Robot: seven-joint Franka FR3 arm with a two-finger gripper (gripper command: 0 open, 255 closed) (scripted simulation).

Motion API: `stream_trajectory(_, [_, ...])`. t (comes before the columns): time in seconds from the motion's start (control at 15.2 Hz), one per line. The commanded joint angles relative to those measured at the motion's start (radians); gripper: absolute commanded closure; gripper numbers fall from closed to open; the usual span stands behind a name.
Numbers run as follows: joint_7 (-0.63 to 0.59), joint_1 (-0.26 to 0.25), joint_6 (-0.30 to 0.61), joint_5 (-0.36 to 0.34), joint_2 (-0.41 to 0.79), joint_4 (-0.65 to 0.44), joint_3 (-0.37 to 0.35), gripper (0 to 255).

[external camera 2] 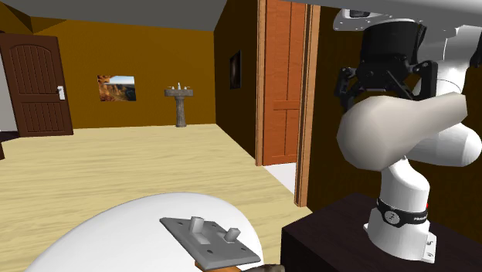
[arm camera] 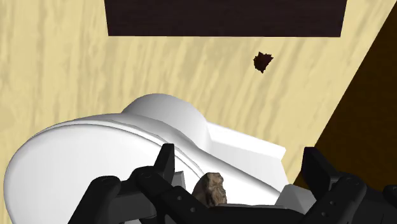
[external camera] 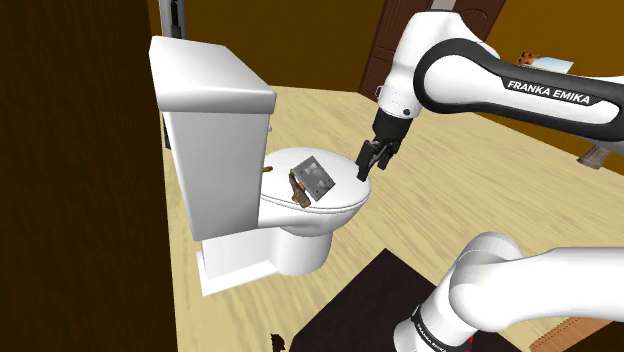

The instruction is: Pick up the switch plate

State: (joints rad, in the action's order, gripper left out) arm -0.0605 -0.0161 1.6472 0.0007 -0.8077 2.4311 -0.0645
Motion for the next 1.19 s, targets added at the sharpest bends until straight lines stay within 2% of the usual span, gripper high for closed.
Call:
stream_trajectory(0.0, [0.000,0.000,0.000,0.000,0.000,0.000,0.000,0])
stream_trajectory(0.59, [0.069,0.047,0.426,-0.119,0.140,0.153,0.037,0])
stream_trajectory(1.12, [0.084,0.116,0.811,-0.246,0.389,0.164,0.063,0])
